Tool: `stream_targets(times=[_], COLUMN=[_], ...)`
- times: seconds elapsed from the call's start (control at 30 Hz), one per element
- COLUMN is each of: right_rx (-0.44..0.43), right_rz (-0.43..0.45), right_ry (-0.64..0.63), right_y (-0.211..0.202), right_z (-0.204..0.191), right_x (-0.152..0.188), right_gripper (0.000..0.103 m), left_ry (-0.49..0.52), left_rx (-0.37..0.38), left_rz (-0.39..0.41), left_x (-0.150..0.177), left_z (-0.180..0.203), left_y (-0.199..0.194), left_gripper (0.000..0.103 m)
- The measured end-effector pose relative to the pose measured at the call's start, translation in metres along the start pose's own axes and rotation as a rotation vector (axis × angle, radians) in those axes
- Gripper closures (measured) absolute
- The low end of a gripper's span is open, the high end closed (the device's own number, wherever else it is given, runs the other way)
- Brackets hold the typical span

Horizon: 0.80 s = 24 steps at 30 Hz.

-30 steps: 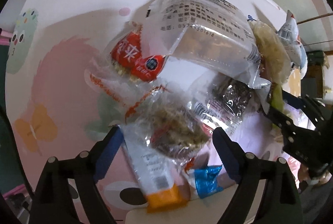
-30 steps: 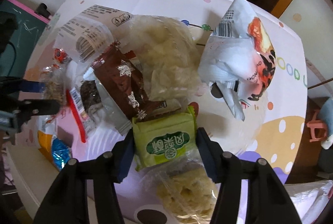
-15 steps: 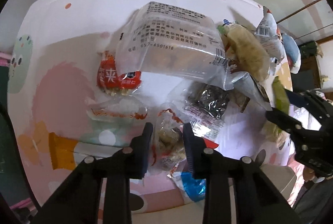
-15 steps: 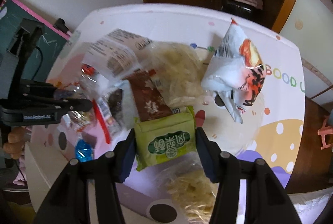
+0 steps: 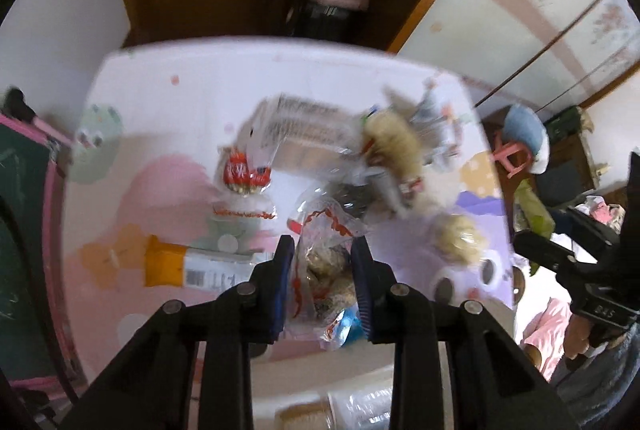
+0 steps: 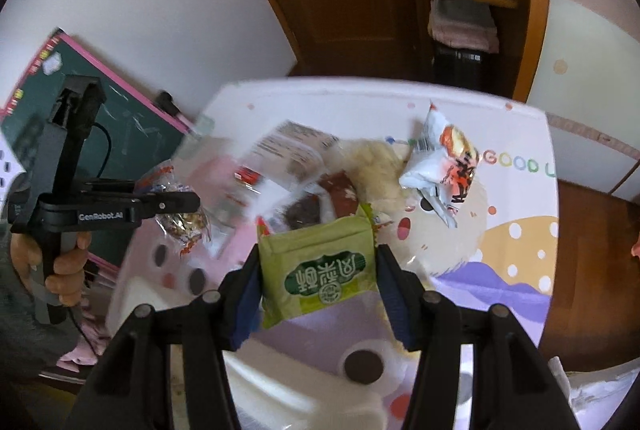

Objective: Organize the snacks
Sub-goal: 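Carry both held snacks back over the white tray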

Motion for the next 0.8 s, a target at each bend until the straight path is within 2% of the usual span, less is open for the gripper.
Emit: stream_targets(times=[0.2,0.37,0.43,0.57,0.63,0.8], right_rx=[-0.017,0.008,0.034,0.09,0.13,0.225], right_rz=[0.091,0.099,0.096,0.081,0.08,0.047], right_ry=[-0.031,-0.08,-0.078,-0.047,-0.056,-0.073], right_y=[-0.06,-0.09,-0.097,-0.102,-0.102,-0.097], right_z=[-0.06,-0.108,-0.121,-0.136,-0.143,-0.154], right_x=[0.031,0.073,0.089,0.119,0.13,0.156], right_gripper=[0.049,0.049,0.049,0.049,0.049,0.049], left_ry=[0.016,0.019,0.042,0.077,0.066,0.082], left_rx=[0.013,0.007,-0.017,-0.069,-0.067,-0.085], left_rz=[0.119,0.133,0.117,0.057,0.018,0.027], left_x=[0.041,0.089,0.114,0.157,0.173,0.2], left_z=[0.0,0.001,0.008,0.02,0.024,0.04], left_y=[-0.081,-0.123,-0.127,-0.111,-0.102,-0.097], left_gripper=[0.076,0.076,0.076,0.076,0.076,0.076])
Point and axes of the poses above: each gripper's, at about its wrist camera, not at the fingertips, and y roughly the way its jaws point, z to its right, x to its underside, the point moved 2 cm from there along y, roughly the way its jaws point, and after that the axes turned 14 degrees about -x, right-handed, at the moved point
